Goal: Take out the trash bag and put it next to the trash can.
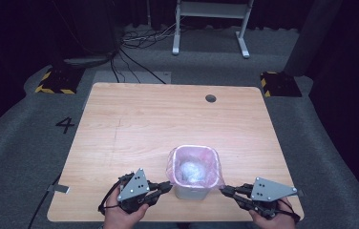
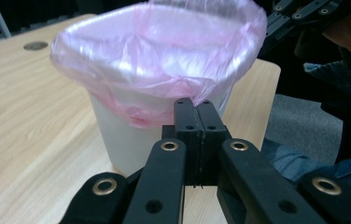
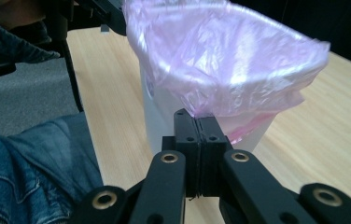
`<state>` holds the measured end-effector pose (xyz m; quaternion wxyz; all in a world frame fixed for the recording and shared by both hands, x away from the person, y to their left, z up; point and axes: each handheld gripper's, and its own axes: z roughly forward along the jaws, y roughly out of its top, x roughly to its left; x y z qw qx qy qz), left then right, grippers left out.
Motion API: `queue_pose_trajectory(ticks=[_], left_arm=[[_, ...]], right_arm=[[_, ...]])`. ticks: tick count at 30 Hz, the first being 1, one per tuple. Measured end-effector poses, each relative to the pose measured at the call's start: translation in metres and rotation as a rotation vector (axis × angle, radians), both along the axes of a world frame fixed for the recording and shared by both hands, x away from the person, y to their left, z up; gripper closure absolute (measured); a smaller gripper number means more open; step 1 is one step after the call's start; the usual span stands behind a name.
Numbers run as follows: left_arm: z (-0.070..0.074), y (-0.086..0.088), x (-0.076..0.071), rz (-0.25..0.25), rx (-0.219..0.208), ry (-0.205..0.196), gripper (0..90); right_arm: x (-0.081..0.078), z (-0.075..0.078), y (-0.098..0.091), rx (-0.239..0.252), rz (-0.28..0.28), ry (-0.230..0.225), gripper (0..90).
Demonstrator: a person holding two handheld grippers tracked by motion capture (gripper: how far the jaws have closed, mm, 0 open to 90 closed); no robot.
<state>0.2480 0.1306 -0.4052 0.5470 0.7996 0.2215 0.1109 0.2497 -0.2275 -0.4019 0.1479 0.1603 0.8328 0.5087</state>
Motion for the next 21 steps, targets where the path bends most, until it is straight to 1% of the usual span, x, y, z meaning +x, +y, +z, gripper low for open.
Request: queue_pose_trajectory(ticks=[2, 6, 8, 11, 12, 14, 17, 19, 21], left_arm=[[0.007, -0.001, 0.001, -0.006, -0.002, -0.014, 89.2], [0.016, 0.003, -0.001, -0.005, -0.047, -0.03, 89.0], [0.018, 0.004, -0.001, 0.005, -0.056, -0.038, 89.0], [0.018, 0.006, 0.003, 0.02, -0.067, -0.037, 89.0], [0.018, 0.006, 0.009, 0.043, -0.071, -0.032, 89.0], [0.016, 0.004, 0.016, 0.068, -0.055, -0.031, 89.0], [0.011, 0.0, 0.028, 0.1, -0.027, -0.005, 89.0], [0.006, -0.003, 0.034, 0.126, -0.017, 0.013, 89.0], [0.002, -0.005, 0.038, 0.15, 0.002, 0.018, 89.1]], right_arm=[[-0.001, 0.006, 0.001, 0.01, -0.005, -0.016, 89.6], [-0.002, 0.015, 0.0, 0.027, -0.01, -0.06, 89.9], [-0.002, 0.018, -0.001, 0.037, -0.012, -0.074, 90.0], [0.003, 0.019, -0.002, 0.052, -0.019, -0.065, 90.0], [0.006, 0.019, -0.002, 0.054, -0.022, -0.061, 90.0], [0.012, 0.018, -0.002, 0.056, -0.034, -0.054, 90.0], [0.024, 0.014, 0.0, 0.041, -0.067, -0.051, 90.0], [0.03, 0.011, 0.002, 0.016, -0.096, -0.055, 90.0], [0.033, 0.007, 0.007, -0.023, -0.127, -0.075, 90.0]])
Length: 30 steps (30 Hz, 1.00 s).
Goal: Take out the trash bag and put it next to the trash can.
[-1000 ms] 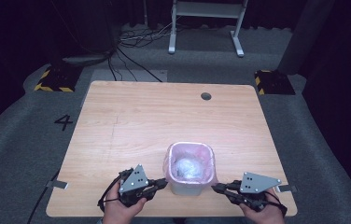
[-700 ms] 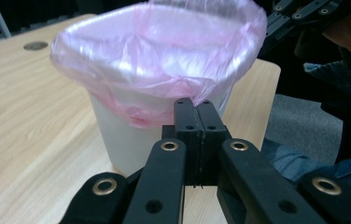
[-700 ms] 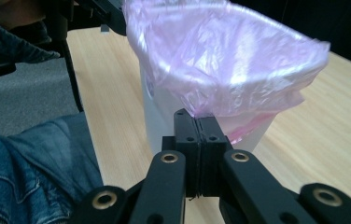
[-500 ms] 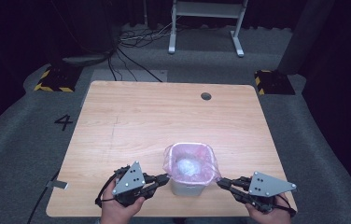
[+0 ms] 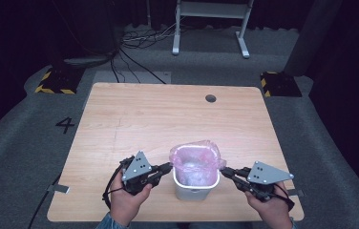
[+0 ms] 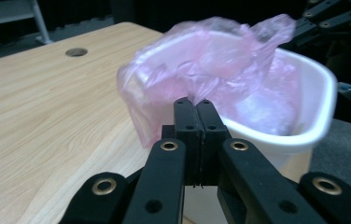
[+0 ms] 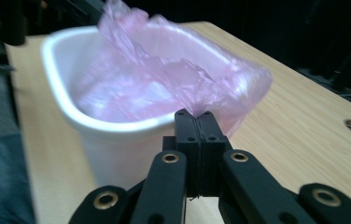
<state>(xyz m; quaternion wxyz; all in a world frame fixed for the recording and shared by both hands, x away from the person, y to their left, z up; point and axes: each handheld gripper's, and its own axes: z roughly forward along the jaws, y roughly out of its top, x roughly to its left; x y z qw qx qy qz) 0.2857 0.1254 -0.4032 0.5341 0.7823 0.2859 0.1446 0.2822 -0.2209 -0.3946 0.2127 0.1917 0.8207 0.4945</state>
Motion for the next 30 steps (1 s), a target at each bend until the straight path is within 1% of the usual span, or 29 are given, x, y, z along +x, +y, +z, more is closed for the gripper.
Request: queue_pose_trajectory(ticks=[1, 2, 3, 6, 7, 8, 10, 12, 13, 15, 16, 17, 19, 21, 22, 24, 26, 28, 30], left_arm=[[-0.001, 0.0, 0.002, 0.011, 0.015, -0.003, 89.1], [-0.001, -0.001, 0.003, 0.018, 0.02, -0.002, 89.1], [-0.002, -0.001, 0.003, 0.021, 0.023, 0.006, 89.0], [-0.003, -0.005, 0.002, 0.027, 0.06, -0.004, 89.0], [-0.003, -0.005, 0.001, 0.03, 0.073, -0.011, 89.0], [-0.003, -0.006, 0.001, 0.029, 0.076, -0.012, 89.0], [-0.003, -0.005, 0.001, 0.026, 0.065, -0.008, 88.9], [-0.004, -0.003, 0.001, 0.023, 0.05, 0.0, 88.9], [-0.005, -0.003, 0.001, 0.023, 0.042, 0.005, 88.9], [-0.005, -0.004, 0.001, 0.022, 0.039, 0.006, 88.8], [-0.005, -0.004, 0.001, 0.024, 0.046, 0.003, 88.7], [-0.005, -0.004, 0.0, 0.027, 0.049, -0.002, 88.5], [-0.004, -0.005, -0.001, 0.033, 0.057, -0.01, 87.4], [-0.004, -0.005, -0.001, 0.035, 0.056, -0.011, 86.5], [-0.004, -0.005, -0.001, 0.035, 0.055, -0.01, 86.1], [-0.004, -0.004, -0.001, 0.036, 0.049, -0.005, 85.2], [-0.004, -0.004, -0.002, 0.039, 0.042, -0.001, 84.0], [-0.004, -0.003, -0.001, 0.042, 0.04, 0.0, 81.4], [-0.004, -0.001, 0.0, 0.042, 0.03, 0.004, 80.3]], right_arm=[[0.001, -0.001, 0.002, -0.015, -0.015, -0.013, 90.0], [0.001, -0.003, 0.003, -0.024, -0.025, -0.019, 90.0], [0.003, -0.004, 0.004, -0.028, -0.029, -0.015, 90.0], [0.005, -0.009, 0.005, -0.036, -0.044, -0.006, 88.7], [0.005, -0.011, 0.005, -0.031, -0.051, -0.004, 85.2], [0.005, -0.011, 0.004, -0.024, -0.061, -0.007, 78.4], [0.004, -0.01, 0.0, -0.007, -0.078, -0.017, 64.4], [0.002, -0.007, -0.006, 0.009, -0.095, -0.01, 54.4], [0.0, -0.006, -0.009, 0.011, -0.101, -0.007, 51.3], [-0.006, -0.006, -0.016, 0.004, -0.11, 0.0, 50.4], [-0.009, -0.006, -0.019, 0.002, -0.113, 0.011, 49.8], [-0.014, -0.007, -0.022, 0.002, -0.116, 0.023, 49.9], [-0.024, -0.008, -0.025, -0.009, -0.112, 0.025, 53.9], [-0.031, -0.012, -0.023, -0.022, -0.1, 0.05, 58.6], [-0.033, -0.015, -0.021, -0.021, -0.087, 0.064, 60.3], [-0.032, -0.021, -0.016, -0.03, -0.067, 0.086, 64.9], [-0.028, -0.028, -0.011, -0.036, -0.056, 0.109, 70.3], [-0.023, -0.033, -0.005, -0.022, -0.044, 0.12, 74.8], [-0.017, -0.036, -0.001, -0.012, -0.043, 0.122, 77.8]])
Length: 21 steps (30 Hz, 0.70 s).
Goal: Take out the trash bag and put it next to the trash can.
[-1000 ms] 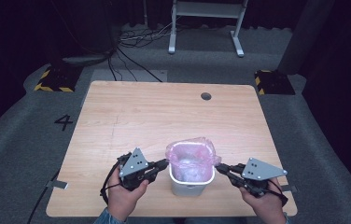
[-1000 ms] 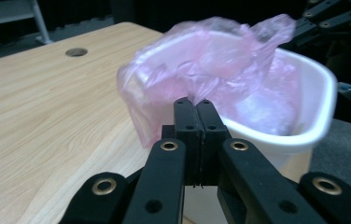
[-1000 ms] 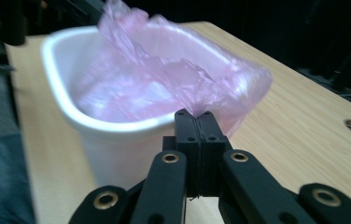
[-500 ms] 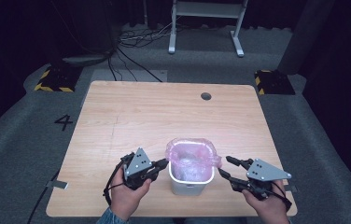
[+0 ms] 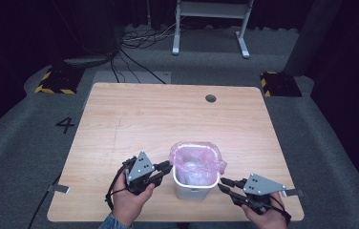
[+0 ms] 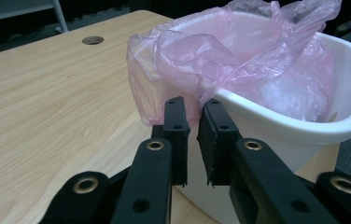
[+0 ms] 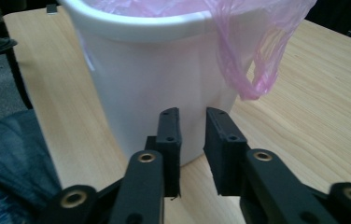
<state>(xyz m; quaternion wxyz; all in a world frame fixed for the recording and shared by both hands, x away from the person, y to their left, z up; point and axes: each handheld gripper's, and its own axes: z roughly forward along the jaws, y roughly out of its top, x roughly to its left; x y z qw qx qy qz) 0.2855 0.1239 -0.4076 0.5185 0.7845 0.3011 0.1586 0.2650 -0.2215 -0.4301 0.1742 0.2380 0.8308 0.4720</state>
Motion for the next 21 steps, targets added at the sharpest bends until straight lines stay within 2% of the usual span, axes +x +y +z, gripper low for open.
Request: queue_pose_trajectory(ticks=[5, 8, 10, 12, 17, 21], left_arm=[[0.001, 0.0, 0.001, 0.007, -0.01, -0.003, 79.5], [0.005, -0.001, 0.0, 0.012, -0.002, -0.025, 79.4], [0.008, -0.001, 0.0, 0.012, -0.012, -0.033, 79.4], [0.011, -0.002, 0.002, 0.018, -0.013, -0.042, 79.6], [0.018, -0.006, 0.005, 0.015, -0.003, -0.062, 80.9], [0.023, -0.011, 0.008, -0.001, -0.004, -0.064, 83.5]], right_arm=[[0.02, -0.002, 0.006, 0.04, -0.038, 0.016, 80.8], [0.03, 0.008, 0.004, 0.055, -0.076, -0.03, 80.9], [0.034, 0.018, 0.003, 0.086, -0.082, -0.047, 80.7], [0.038, 0.027, 0.005, 0.084, -0.09, -0.065, 80.7], [0.045, 0.044, 0.009, 0.111, -0.089, -0.107, 76.1], [0.05, 0.051, 0.019, 0.142, -0.056, -0.088, 69.4]])
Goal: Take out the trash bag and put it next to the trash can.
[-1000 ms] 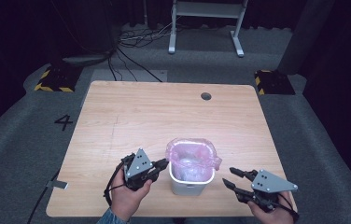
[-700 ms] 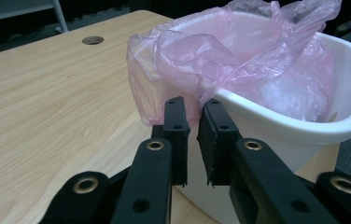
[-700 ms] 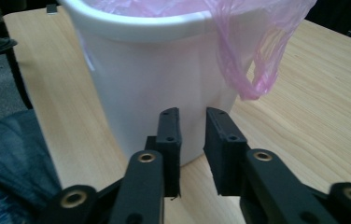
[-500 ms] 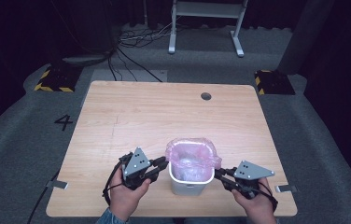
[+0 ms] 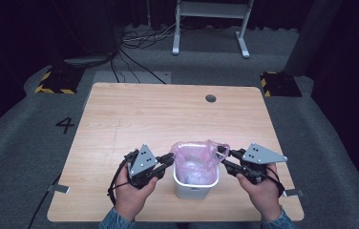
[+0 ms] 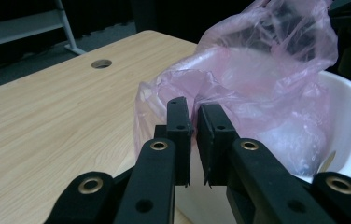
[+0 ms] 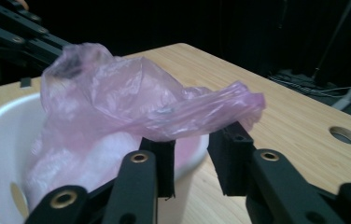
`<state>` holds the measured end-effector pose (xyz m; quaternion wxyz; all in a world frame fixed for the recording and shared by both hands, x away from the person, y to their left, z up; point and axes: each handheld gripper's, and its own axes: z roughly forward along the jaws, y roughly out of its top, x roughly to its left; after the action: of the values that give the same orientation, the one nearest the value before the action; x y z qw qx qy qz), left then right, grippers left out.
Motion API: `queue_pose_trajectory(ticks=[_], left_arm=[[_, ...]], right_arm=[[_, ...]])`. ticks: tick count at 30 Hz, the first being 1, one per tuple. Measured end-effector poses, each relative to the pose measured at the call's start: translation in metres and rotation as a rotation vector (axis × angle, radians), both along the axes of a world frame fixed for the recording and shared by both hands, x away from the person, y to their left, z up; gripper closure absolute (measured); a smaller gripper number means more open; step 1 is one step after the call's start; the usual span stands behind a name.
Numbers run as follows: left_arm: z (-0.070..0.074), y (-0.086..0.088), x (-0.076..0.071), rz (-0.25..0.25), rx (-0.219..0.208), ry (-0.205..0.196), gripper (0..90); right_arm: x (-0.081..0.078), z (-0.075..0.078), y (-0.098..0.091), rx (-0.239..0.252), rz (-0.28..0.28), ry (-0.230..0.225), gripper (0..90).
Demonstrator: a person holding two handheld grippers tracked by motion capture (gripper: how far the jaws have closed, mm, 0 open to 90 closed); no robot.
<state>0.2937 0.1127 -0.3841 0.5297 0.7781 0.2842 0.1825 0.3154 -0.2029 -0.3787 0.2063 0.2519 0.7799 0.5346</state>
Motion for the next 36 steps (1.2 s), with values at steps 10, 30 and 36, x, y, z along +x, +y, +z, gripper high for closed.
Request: queue_pose_trajectory(ticks=[10, 30, 36], left_arm=[[0.009, -0.022, 0.01, -0.059, 0.0, 0.0, 86.9], [0.016, -0.047, 0.015, -0.183, -0.048, 0.034, 88.9], [0.018, -0.04, 0.011, -0.161, -0.052, 0.009, 83.0]], right_arm=[[0.008, 0.007, 0.026, 0.057, 0.141, 0.096, 42.8], [0.014, 0.006, 0.059, -0.108, 0.267, 0.167, 67.9], [0.015, 0.006, 0.058, -0.108, 0.277, 0.185, 87.9]])
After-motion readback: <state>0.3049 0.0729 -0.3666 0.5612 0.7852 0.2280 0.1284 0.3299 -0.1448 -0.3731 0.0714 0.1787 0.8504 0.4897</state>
